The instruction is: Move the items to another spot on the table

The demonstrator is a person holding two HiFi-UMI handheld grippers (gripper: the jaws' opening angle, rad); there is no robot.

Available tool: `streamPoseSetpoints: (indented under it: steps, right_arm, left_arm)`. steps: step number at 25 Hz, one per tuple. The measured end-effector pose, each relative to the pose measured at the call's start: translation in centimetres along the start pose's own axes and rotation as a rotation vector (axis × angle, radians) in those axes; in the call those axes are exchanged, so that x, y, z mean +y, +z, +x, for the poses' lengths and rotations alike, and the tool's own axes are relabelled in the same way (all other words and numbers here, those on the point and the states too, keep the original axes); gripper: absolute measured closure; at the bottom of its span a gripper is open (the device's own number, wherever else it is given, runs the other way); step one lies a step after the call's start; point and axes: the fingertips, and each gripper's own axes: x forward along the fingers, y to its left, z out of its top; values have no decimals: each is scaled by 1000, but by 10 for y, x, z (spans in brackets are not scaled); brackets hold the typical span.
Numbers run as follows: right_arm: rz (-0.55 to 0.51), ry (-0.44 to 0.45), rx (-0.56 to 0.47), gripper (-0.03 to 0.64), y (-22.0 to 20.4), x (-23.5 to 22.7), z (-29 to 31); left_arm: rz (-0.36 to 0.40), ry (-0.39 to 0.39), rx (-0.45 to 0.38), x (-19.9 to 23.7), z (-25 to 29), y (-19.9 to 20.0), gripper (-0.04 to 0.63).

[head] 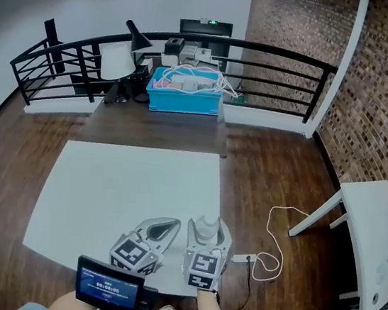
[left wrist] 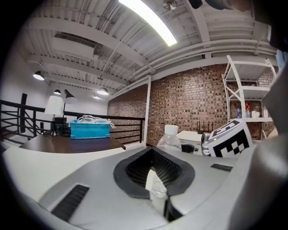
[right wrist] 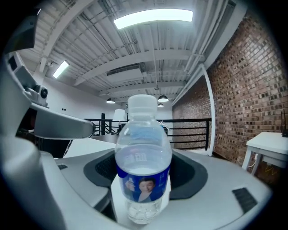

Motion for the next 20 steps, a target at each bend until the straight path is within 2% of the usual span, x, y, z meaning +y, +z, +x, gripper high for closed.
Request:
streamPoseSetpoints:
  steps: [2,10,20]
  right_arm:
    - [-9,-1,-9,322,1,1,0]
    - [-12,-7,3,325,4,-1,2]
    - [-35,-11,-22,325,40,10,-5]
  left_arm:
    - [0,3,0,1,1,1,583]
    - [-1,3,-7,5,0,5,583]
    - [1,-4,-46,11,-13,24,583]
